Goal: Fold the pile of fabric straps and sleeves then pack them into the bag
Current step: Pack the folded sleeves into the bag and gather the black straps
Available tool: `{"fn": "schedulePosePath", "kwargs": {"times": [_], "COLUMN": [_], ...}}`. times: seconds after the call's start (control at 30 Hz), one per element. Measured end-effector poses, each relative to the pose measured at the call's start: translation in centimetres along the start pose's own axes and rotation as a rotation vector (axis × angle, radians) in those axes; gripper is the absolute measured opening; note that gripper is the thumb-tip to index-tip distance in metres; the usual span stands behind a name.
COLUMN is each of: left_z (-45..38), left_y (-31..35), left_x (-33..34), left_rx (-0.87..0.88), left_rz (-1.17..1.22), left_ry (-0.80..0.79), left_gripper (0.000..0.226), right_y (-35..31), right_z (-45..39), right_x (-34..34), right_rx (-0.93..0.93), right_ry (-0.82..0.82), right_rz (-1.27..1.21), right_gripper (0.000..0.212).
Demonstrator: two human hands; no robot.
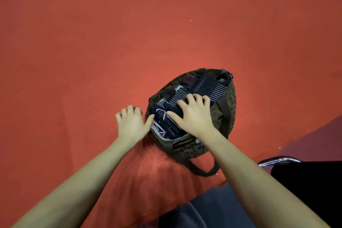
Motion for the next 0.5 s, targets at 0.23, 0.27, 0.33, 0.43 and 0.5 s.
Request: {"fn": "schedulePosePath", "kwargs": {"times": [0.23,0.27,0.33,0.43,0.5], "left_z": [0.6,0.6,0.7,0.5,0.5], "left_y": [0.0,-0.4,-0.5,0.6,1.2], "left_x": [-0.3,-0.9,-2.5,-5.2,-5.9], "left_rx": [-0.043,-0.038,-0.007,0.102,0.191], "left_rz": [0.177,0.200,0.237,0.229,0.199], "left_ry": [0.151,0.207,0.317,0.501,0.514], "left_gripper": [0.031,0.028,0.025,0.026,0.031], "right_y": [0.0,0.1,0.3,0.3,0.6], "right_z": [1.0,1.2,1.6,1.7,1.7], "right_x": [1.7,1.7,1.6,1.0,0.6], "right_rx": [0.015,0.021,0.037,0.063,0.076], "right_ry": [-0.072,-0.095,-0.127,-0.143,-0.159], "right_rz": [-0.015,-0.029,-0.053,-0.085,-0.130], "right_gripper": [0.068,0.072,0.079,0.085,0.087]}}
Point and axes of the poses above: each hand's wrist, its own z-axis away from the middle knuckle, its own x-axis out of the palm, y = z × x, the point moved 3 cm from there along -z, towards the middle knuckle
